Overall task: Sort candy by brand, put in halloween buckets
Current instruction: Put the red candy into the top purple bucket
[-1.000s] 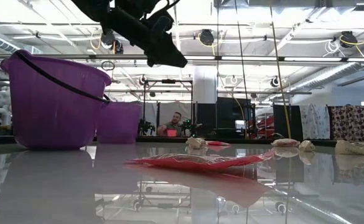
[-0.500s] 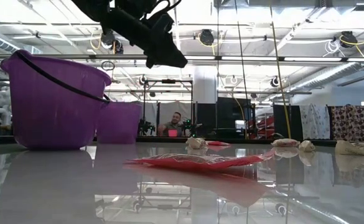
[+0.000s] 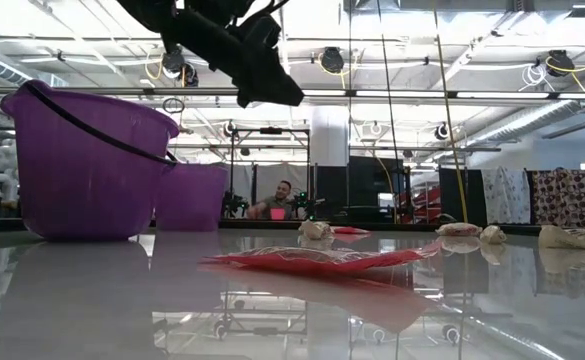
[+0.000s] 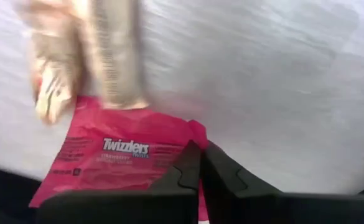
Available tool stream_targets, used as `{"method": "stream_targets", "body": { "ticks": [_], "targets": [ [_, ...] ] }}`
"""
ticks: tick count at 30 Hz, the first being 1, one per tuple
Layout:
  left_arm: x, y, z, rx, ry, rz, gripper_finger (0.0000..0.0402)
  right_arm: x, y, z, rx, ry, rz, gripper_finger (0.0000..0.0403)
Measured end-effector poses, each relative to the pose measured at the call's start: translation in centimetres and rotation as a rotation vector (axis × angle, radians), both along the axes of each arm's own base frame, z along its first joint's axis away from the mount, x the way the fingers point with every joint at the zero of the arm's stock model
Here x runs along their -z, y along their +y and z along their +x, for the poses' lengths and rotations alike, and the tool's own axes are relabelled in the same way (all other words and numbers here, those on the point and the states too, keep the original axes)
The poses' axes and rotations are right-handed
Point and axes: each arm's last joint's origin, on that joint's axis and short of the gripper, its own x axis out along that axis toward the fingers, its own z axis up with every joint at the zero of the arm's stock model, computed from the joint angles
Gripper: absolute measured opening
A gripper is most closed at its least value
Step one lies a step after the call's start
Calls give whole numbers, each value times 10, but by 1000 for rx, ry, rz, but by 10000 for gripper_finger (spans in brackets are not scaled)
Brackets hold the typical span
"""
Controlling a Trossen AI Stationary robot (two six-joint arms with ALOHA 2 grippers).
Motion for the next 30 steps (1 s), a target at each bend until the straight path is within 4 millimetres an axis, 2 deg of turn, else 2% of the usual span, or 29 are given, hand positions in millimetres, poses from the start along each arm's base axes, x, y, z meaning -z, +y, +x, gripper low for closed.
{"method": "stream_targets", "body": {
  "ticks": [6, 13, 17, 25, 30],
  "targets": [
    [-4, -2, 2, 100, -62, -40, 111, -24, -15, 3, 56, -94, 60, 1],
    [-5, -6, 3, 204, -81, -88, 111, -52, -42, 7, 119, -353, -11, 0],
    [-8, -5, 4, 207, -110, -76, 111, -59, -69, 12, 201, -464, -204, 0],
    [-18, -4, 7, 212, -212, -36, 111, -70, -127, 37, 408, -698, -810, 0],
    [-19, -4, 9, 187, -238, -95, 111, -75, -157, 52, 354, -706, -1011, 0]
  ]
}}
